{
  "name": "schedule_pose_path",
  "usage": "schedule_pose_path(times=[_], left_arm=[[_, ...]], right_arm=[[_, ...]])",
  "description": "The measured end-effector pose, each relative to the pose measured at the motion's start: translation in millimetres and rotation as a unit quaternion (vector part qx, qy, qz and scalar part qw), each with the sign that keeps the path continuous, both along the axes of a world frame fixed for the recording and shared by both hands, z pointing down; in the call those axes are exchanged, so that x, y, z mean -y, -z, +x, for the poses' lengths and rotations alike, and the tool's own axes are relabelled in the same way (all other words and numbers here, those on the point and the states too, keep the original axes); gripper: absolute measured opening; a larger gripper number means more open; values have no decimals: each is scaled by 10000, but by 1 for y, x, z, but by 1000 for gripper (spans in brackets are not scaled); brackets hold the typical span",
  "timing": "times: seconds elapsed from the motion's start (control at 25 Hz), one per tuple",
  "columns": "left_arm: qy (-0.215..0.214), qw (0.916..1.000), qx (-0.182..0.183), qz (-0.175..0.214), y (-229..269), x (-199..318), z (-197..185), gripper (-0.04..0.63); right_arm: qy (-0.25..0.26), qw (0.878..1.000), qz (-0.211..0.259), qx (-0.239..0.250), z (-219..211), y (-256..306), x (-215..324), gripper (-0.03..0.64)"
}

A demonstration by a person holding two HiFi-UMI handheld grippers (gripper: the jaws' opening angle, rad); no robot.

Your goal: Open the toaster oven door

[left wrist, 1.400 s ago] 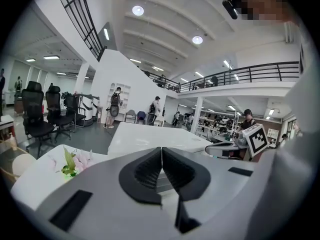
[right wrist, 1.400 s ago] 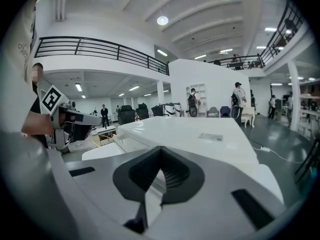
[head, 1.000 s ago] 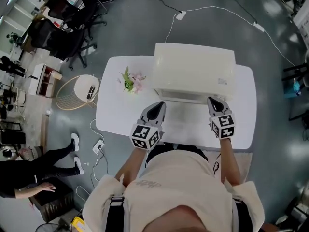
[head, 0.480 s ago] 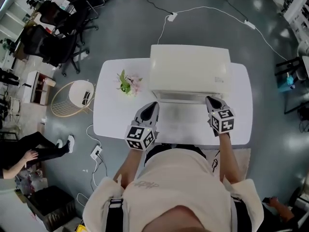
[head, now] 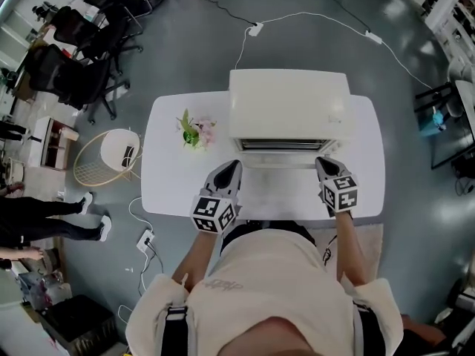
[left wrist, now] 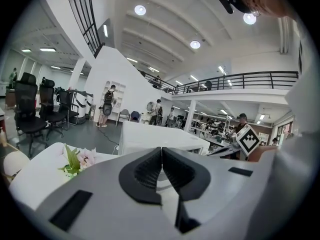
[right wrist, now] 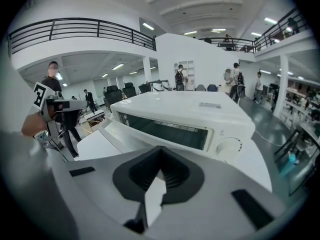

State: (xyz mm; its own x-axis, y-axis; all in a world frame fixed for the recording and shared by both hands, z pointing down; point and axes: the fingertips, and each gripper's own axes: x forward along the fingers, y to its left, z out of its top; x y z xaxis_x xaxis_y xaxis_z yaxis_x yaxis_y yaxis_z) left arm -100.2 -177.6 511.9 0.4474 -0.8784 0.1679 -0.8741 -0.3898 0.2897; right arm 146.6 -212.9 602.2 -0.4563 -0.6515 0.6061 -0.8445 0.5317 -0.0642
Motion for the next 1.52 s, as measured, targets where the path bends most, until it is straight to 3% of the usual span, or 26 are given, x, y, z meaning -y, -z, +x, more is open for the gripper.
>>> schedule_pose_path(times=[0.84, 1.52], left_arm=[[-396, 9992, 25, -66, -12, -27, 0, 21], [-540, 9981, 103, -260, -27, -51, 11, 21]], right_arm=[[-418, 9986, -329, 28, 7, -40, -65, 8], [-522, 9928, -1073, 134, 15, -107, -117, 6]])
